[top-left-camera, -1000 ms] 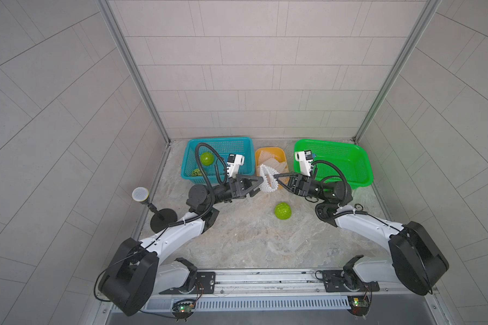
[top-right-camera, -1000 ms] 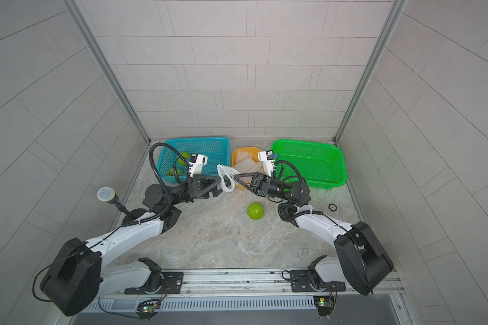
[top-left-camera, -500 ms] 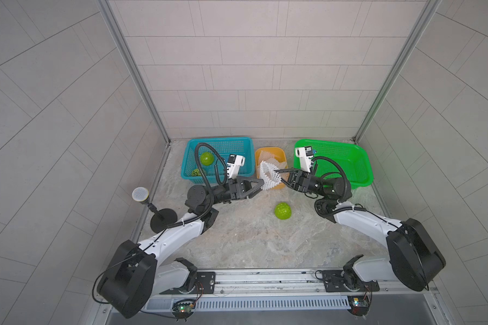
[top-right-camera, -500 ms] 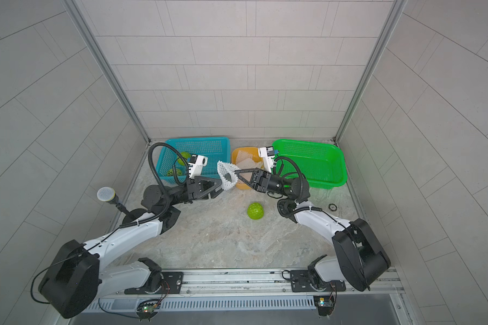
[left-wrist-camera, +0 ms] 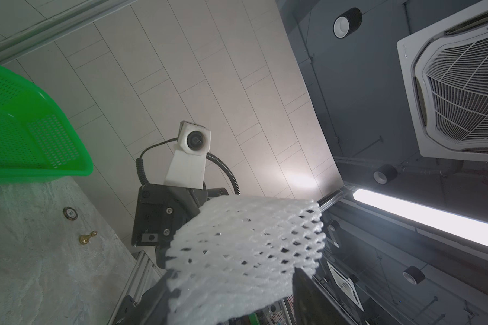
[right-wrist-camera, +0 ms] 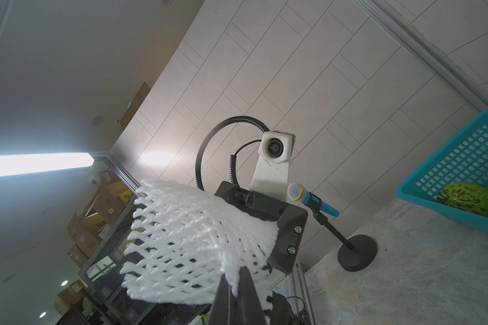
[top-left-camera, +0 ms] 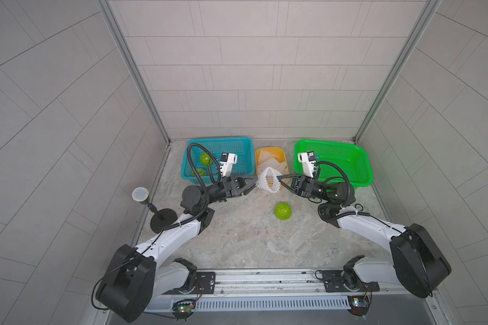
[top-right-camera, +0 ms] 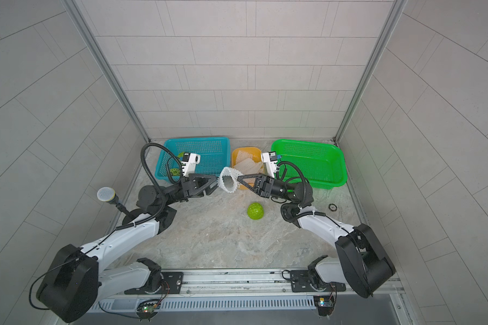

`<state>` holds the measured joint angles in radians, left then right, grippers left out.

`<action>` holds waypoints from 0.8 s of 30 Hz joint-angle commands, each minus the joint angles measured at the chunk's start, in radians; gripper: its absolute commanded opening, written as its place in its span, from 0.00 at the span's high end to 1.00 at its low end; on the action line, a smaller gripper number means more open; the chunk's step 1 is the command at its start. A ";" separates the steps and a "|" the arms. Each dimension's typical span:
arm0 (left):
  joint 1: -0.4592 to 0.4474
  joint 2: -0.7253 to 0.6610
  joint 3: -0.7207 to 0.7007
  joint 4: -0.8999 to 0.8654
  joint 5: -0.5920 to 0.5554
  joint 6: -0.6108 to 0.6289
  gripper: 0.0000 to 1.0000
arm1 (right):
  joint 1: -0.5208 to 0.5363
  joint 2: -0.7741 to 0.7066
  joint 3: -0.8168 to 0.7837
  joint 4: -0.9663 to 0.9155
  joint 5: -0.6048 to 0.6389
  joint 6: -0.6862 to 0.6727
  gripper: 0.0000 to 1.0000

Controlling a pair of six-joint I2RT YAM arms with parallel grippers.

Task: Sleeve custard apples in foam nets
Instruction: Open the foam net.

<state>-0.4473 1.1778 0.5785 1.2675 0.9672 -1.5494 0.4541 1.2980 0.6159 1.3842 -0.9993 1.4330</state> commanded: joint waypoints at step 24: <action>-0.003 -0.006 -0.034 0.052 0.003 0.031 1.00 | 0.043 -0.061 -0.001 0.040 0.005 0.004 0.63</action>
<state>-0.4458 1.1782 0.5491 1.2686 0.9680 -1.5436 0.4835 1.2659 0.5915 1.3838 -0.9947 1.4319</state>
